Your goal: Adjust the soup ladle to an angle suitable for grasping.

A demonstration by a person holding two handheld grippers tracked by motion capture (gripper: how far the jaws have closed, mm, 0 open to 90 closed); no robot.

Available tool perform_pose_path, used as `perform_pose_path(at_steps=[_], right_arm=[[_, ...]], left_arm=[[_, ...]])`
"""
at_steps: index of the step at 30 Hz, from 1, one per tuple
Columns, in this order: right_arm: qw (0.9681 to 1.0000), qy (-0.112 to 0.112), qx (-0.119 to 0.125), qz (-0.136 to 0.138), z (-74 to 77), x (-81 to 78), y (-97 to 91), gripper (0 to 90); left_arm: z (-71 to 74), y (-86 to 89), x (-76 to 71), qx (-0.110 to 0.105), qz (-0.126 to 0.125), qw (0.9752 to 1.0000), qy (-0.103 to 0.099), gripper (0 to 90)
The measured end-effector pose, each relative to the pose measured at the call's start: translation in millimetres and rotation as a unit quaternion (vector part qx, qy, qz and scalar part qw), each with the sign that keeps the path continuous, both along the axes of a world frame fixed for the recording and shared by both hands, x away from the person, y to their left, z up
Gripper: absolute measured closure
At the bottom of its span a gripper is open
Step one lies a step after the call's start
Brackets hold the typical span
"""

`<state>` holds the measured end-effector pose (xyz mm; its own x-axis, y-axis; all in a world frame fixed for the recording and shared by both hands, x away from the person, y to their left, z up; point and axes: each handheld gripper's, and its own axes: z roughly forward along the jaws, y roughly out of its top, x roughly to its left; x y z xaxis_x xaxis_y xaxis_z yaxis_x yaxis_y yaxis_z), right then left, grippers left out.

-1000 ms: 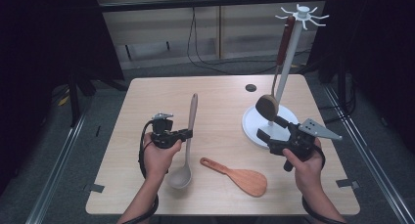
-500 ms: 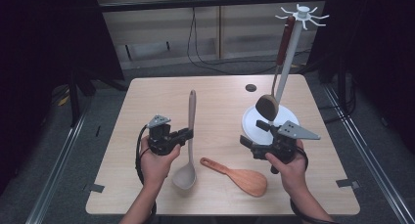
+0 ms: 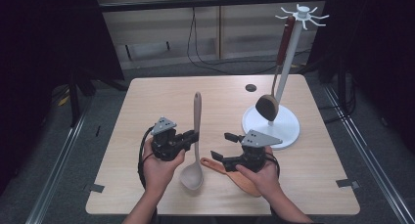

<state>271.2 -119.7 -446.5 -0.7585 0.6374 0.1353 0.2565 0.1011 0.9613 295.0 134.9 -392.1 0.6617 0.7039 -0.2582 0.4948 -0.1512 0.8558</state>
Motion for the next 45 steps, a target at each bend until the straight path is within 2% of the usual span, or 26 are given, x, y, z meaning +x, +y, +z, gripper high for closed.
perform_pose_path(at_steps=[5, 11, 13, 14, 16, 18, 19, 20, 23, 24, 27, 28, 30, 31, 32, 34, 35, 38, 40, 42, 45], right_arm=[[1.0, 0.007, -0.001, -0.002, -2.7, 1.5, 8.9, 28.2], [0.9998, 0.004, -0.014, 0.013, -6.2, 3.9, 26.4, 42.2], [0.9997, 0.004, -0.013, 0.021, -9.1, 4.2, 34.5, 53.1], [0.9997, 0.003, -0.018, 0.019, -9.9, 4.0, 36.8, 52.7], [0.9996, 0.005, -0.015, 0.022, -11.8, 4.4, 41.2, 66.1], [0.9997, 0.004, -0.014, 0.019, -11.9, 4.7, 43.3, 71.0], [0.9998, 0.001, -0.015, 0.012, -11.0, 3.9, 43.7, 79.1], [0.9998, -0.004, -0.016, 0.009, -10.1, 3.6, 42.8, 79.4], [1.0, 0.0, -0.002, 0.002, -6.9, 3.8, 39.9, 80.1], [1.0, -0.005, -0.004, 0.002, -5.1, 3.8, 38.4, 80.2], [0.9999, 0.003, 0.009, 0.007, -1.7, 4.1, 34.8, 80.2], [0.9999, 0.003, 0.009, 0.009, -0.6, 4.1, 33.6, 80.2], [0.9998, 0.008, 0.016, 0.01, 0.8, 3.2, 30.3, 80.2], [0.9996, 0.013, 0.022, 0.012, 1.7, 3.0, 28.0, 80.2], [0.9995, 0.017, 0.024, 0.015, 2.4, 3.0, 26.9, 80.2], [0.9993, 0.019, 0.027, 0.016, 3.9, 2.2, 22.9, 80.2], [0.9993, 0.02, 0.027, 0.018, 4.1, 2.0, 20.5, 80.2], [0.9989, 0.028, 0.035, 0.014, 4.5, 2.8, 12.0, 80.2], [0.9987, 0.027, 0.042, 0.012, 6.1, 3.4, 5.4, 80.2], [0.9986, 0.025, 0.045, 0.009, 8.8, 3.7, -1.4, 80.2], [0.9984, 0.023, 0.05, 0.009, 12.9, 4.2, -11.1, 80.2]], left_arm=[[3.4, -0.8, -4.9, -0.002, -0.006, 0.9999, -0.008, 76.6], [6.4, -5.6, -10.7, 0.004, -0.011, 0.9999, -0.012, 76.5], [7.2, -6.2, -11.6, 0.002, -0.01, 0.9999, -0.012, 76.5], [7.9, -6.9, -12.1, 0.001, -0.009, 0.9999, -0.012, 76.5], [9.0, -7.0, -12.4, 0.001, -0.012, 0.9999, -0.013, 76.5], [10.2, -8.1, -13.0, -0.001, -0.008, 0.9999, -0.011, 76.5], [10.6, -8.4, -13.2, -0.003, -0.008, 0.9999, -0.012, 76.5], [11.3, -8.1, -13.2, -0.008, -0.009, 0.9998, -0.014, 76.4], [12.7, -7.5, -12.9, -0.019, -0.013, 0.9995, -0.022, 76.2], [12.6, -8.0, -12.9, -0.023, -0.012, 0.9993, -0.028, 76.1], [12.6, -9.6, -13.8, -0.027, -0.014, 0.9985, -0.046, 75.4], [12.6, -10.1, -14.0, -0.029, -0.014, 0.9979, -0.055, 73.4], [12.8, -9.2, -12.8, -0.029, -0.013, 0.9973, -0.067, 62.8], [12.3, -9.1, -12.3, -0.036, -0.015, 0.9971, -0.065, 60.5], [11.8, -9.0, -13.2, -0.037, -0.015, 0.9964, -0.075, 60.2], [11.2, -9.0, -13.7, -0.035, -0.017, 0.9961, -0.079, 57.2], [10.0, -8.8, -12.2, -0.046, -0.023, 0.9955, -0.08, 54.2], [8.4, -8.4, -10.9, -0.054, -0.015, 0.9949, -0.084, 47.8], [7.5, -7.2, -9.5, -0.043, -0.012, 0.9947, -0.093, 42.3], [3.7, -6.8, -6.1, -0.042, -0.011, 0.9941, -0.1, 37.7], [-3.6, -5.8, -0.7, -0.038, -0.011, 0.9943, -0.099, 31.2]])
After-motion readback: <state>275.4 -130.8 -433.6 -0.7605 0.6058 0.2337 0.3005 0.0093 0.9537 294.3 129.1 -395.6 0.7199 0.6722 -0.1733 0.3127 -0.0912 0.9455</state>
